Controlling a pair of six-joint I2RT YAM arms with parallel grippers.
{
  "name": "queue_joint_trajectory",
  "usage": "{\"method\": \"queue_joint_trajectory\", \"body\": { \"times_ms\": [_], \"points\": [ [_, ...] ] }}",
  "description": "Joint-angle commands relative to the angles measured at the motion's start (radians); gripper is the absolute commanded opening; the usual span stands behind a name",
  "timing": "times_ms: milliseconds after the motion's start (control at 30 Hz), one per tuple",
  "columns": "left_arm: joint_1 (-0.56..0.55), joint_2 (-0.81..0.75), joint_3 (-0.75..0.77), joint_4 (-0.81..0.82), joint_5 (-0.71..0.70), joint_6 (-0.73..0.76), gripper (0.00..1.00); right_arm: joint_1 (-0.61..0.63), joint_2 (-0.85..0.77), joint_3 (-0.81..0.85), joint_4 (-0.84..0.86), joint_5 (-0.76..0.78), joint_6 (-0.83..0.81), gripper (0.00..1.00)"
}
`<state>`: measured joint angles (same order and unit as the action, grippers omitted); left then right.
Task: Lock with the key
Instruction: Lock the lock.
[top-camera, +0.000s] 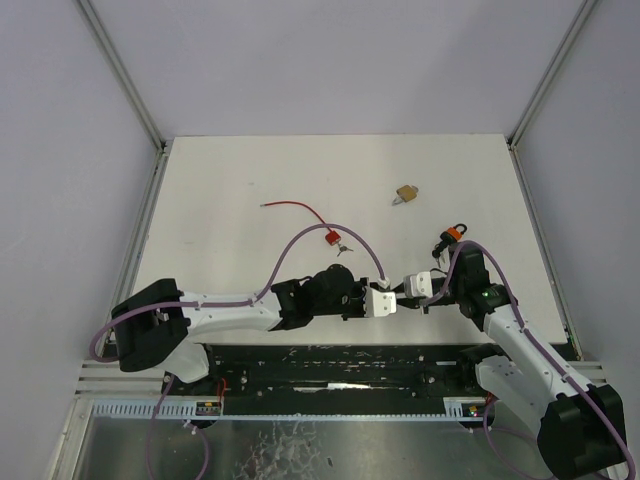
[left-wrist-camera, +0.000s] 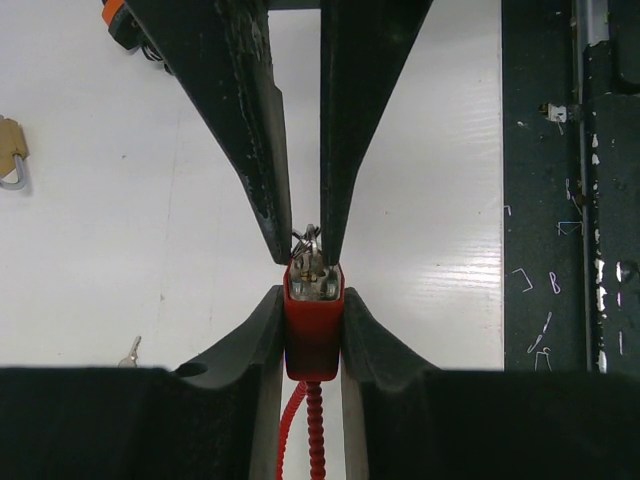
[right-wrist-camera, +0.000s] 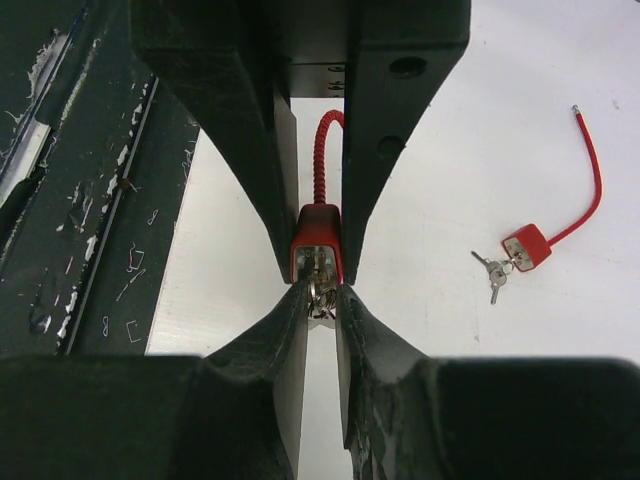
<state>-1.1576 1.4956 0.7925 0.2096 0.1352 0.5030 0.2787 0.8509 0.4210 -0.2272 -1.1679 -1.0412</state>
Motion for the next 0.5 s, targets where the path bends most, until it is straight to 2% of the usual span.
{"method": "queue_joint_trajectory", "body": {
  "times_ms": [0, 200, 467],
  "points": [
    [-0.005, -0.005, 0.04, 0.008, 0.033, -0.012, 0.0, -0.002, -0.006, 0.014, -0.012, -0.023, -0.039, 0.22],
    [-0.004, 0.003, 0.047, 0.006, 0.044, -0.013, 0.0, -0.001, -0.004, 0.018, -0.053, -0.062, -0.086, 0.16],
    [-0.004, 0.005, 0.05, 0.005, 0.051, -0.016, 0.0, -0.001, -0.006, 0.015, -0.058, -0.058, -0.104, 0.23]
  ]
}}
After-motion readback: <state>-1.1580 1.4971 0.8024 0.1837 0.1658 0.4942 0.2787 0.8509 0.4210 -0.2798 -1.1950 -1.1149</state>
